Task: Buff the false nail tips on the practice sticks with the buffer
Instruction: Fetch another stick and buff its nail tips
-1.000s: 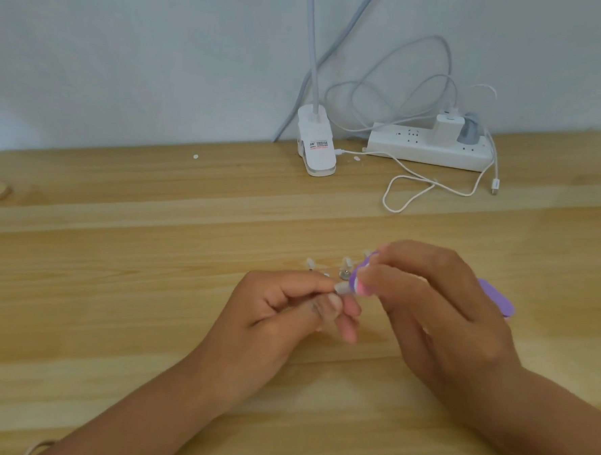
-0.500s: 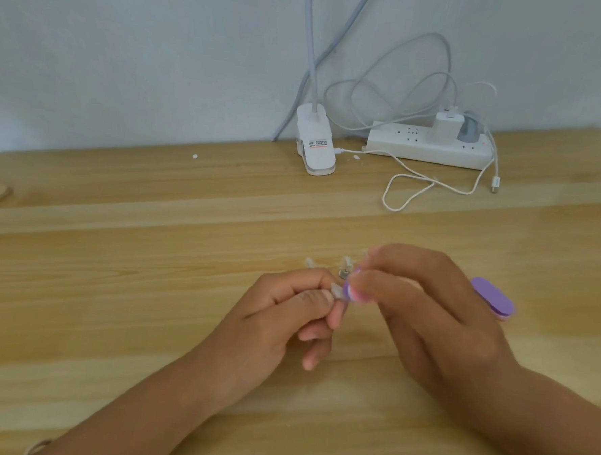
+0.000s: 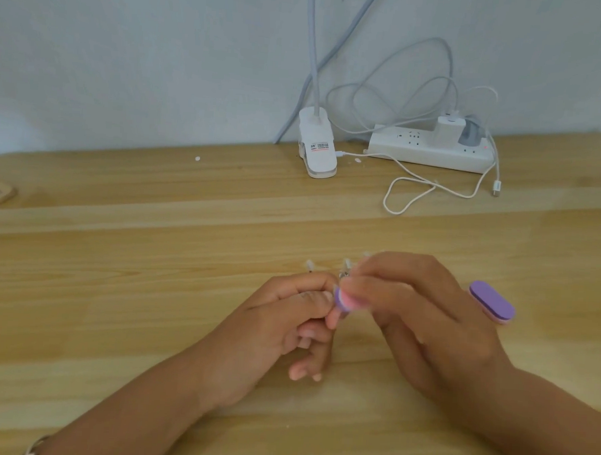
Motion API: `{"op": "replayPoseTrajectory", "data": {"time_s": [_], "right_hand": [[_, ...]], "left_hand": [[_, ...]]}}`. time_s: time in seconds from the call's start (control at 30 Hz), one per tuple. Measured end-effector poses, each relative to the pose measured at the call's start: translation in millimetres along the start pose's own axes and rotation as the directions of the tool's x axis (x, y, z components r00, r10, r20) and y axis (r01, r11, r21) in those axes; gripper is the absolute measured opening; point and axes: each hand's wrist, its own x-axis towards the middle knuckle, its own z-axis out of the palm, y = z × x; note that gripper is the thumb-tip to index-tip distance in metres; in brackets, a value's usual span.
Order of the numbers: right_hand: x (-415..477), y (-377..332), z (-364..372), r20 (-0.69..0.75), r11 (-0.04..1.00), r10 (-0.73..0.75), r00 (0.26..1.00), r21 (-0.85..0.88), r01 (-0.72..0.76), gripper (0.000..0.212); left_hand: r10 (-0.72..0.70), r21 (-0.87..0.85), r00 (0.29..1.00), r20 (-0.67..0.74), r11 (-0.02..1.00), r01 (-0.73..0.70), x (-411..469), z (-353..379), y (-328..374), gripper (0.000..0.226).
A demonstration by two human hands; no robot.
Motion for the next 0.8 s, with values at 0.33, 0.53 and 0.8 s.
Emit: {"op": "replayPoseTrajectory", "data": {"time_s": [0.33, 0.53, 0.8], "right_hand": [[1, 9, -8, -0.066, 0.993, 0.101, 0.993, 0.06, -0.097, 0.026], [3, 7, -7, -0.073, 0.984, 0.169, 0.983, 0.079, -0.163, 0.022], [1, 5, -5, -0.105, 0.979, 0.201, 0.974, 0.044, -0.197, 0.024]], "left_hand": [[0.087, 0.085, 0.996, 0.009, 0.993, -0.088, -1, 2, -3, 0.022], [0.104, 0.058, 0.994, -0.03, 0.993, -0.102, 1, 4, -1, 0.021], [0.439, 0.455, 0.838, -0.323, 0.849, -0.27, 1, 3, -11, 0.013]]}}
